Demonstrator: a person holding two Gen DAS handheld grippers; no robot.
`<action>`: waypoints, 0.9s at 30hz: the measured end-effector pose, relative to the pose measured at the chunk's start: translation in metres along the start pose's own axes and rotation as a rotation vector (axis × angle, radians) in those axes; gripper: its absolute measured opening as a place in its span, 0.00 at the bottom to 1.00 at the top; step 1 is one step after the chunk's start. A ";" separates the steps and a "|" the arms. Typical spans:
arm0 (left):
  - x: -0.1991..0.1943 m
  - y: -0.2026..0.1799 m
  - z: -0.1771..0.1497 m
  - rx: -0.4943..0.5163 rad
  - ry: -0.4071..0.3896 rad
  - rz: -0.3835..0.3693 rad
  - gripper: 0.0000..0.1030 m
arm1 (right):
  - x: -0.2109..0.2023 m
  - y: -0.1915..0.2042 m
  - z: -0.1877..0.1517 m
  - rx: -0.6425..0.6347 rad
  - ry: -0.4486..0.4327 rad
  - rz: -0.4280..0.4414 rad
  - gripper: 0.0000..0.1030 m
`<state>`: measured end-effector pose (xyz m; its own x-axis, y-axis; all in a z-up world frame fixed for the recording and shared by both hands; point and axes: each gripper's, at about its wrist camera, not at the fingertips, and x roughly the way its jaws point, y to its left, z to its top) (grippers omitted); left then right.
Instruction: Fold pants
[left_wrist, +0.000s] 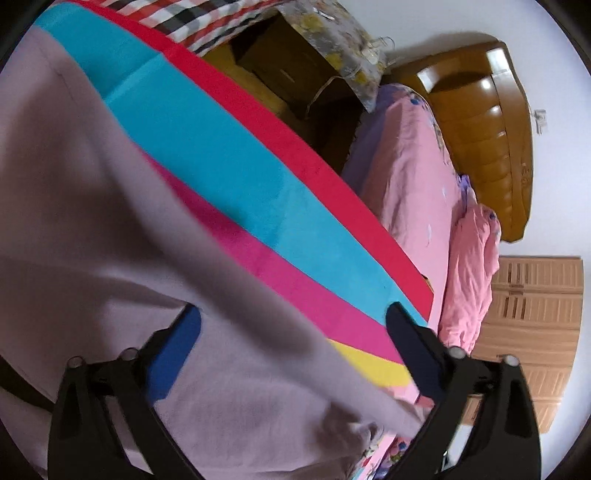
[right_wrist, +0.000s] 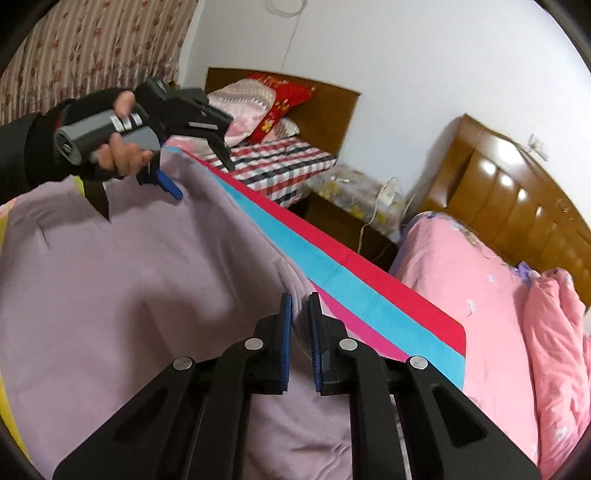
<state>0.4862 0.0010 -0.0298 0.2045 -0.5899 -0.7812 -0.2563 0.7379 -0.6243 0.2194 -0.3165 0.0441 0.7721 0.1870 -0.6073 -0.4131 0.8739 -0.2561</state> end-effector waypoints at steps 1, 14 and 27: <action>0.001 0.002 -0.002 0.011 0.014 -0.017 0.46 | -0.004 0.002 -0.003 0.015 0.002 -0.009 0.11; -0.126 0.046 -0.225 0.567 -0.337 -0.028 0.15 | -0.095 0.076 -0.060 0.170 -0.043 -0.043 0.84; -0.103 0.157 -0.240 0.354 -0.319 -0.229 0.76 | -0.144 -0.010 -0.195 1.073 -0.033 -0.056 0.65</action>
<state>0.1979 0.0992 -0.0471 0.5097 -0.6603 -0.5516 0.1524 0.7003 -0.6974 0.0178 -0.4402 -0.0124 0.7959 0.1327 -0.5907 0.2506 0.8160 0.5209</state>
